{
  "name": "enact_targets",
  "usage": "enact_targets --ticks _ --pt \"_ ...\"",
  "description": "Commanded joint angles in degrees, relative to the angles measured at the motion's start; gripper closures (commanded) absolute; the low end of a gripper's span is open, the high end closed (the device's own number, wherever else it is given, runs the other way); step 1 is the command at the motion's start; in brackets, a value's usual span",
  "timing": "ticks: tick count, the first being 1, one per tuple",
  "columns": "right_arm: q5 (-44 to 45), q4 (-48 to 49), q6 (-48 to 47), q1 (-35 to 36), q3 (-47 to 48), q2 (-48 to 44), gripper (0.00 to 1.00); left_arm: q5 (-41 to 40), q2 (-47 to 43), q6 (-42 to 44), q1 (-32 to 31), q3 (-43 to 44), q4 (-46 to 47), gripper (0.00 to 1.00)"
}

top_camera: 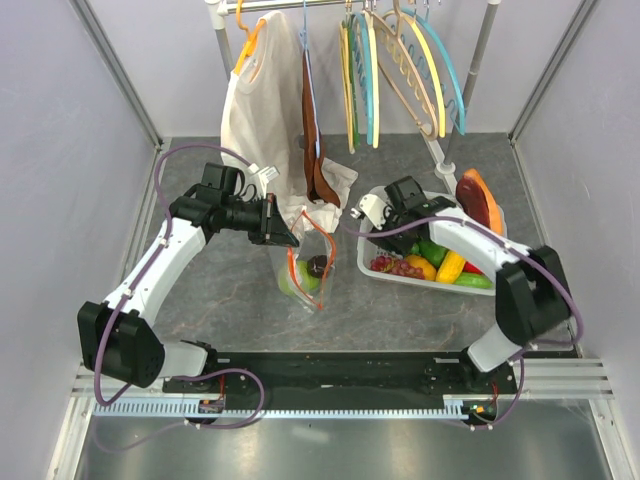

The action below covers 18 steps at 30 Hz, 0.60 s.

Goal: Place the food in the zip-top bag and seal the zipper
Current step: Pick up the fake vegetable from the bin.

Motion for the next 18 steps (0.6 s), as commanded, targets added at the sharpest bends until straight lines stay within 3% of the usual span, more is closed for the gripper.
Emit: enact_targets --ticks 1,10,18 --pt "4.07 5.77 -1.97 0.0 5.38 5.88 0.37 1.32 -0.88 -0.39 0.28 -0.03 -0.4 0.98" --pt "7.06 5.16 -3.03 -0.09 12.23 15.2 0.37 1.06 -0.88 0.4 0.36 -0.47 -0.4 0.98" --pt "4.7 -3.0 -4.08 -1.32 16.1 20.48 0.35 1.59 -0.35 0.58 0.36 -0.12 -0.4 0.98"
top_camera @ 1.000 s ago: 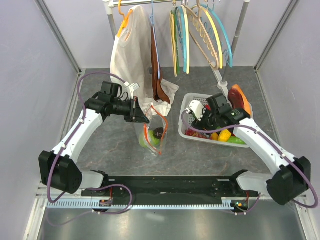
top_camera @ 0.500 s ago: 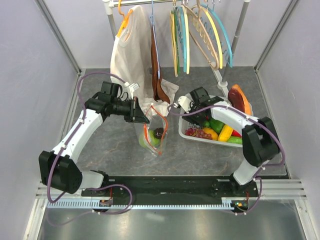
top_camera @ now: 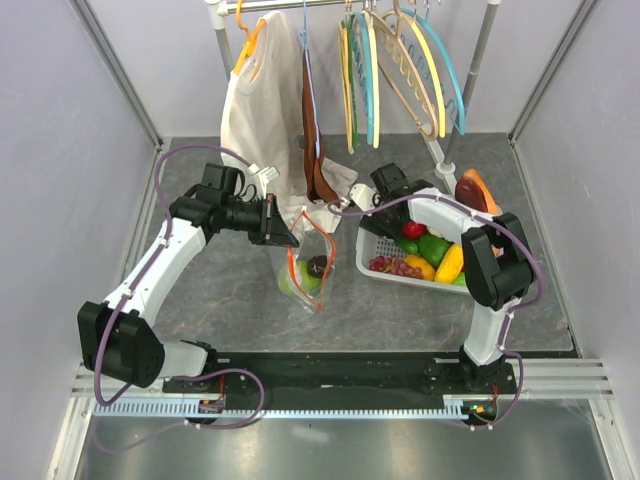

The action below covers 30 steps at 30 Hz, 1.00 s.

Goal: Place the food in the zip-top bag and seal the zipper
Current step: Pick up the fake vegetable from the bin.

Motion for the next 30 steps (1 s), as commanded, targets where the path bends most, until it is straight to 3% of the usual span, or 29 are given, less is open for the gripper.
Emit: enact_targets --ticks 1,8,12,22,24,26,28,30 --pt "-0.99 -6.08 -1.17 -1.14 4.49 4.22 0.35 1.56 -0.35 0.47 0.25 0.08 -0.32 0.98" --pt "-6.17 -11.18 -3.19 -2.03 5.65 6.07 0.35 1.56 -0.09 0.47 0.34 0.6 -0.4 0.98" --pt "-7.49 -11.27 -6.17 -2.03 4.07 4.58 0.39 1.39 0.08 0.29 0.34 0.87 -0.49 0.98" --pt "-4.78 -12.5 -8.56 -2.56 2.49 2.64 0.38 1.21 0.17 0.12 0.34 1.04 -0.4 0.98" --pt "-4.42 -12.59 -8.29 -2.64 2.57 3.26 0.43 1.21 0.26 0.12 0.34 1.13 -0.4 0.98" --pt "-4.68 -12.59 -7.42 -2.56 2.92 3.17 0.57 1.21 0.09 0.03 0.34 1.22 -0.4 0.98" --pt "-6.26 -12.85 -6.98 -2.55 3.45 1.77 0.65 1.04 0.0 -0.06 0.34 1.22 -0.4 0.98" --pt "-7.75 -13.46 -6.27 -2.55 3.8 -1.03 0.67 1.04 -0.18 -0.23 0.34 1.13 -0.4 0.98"
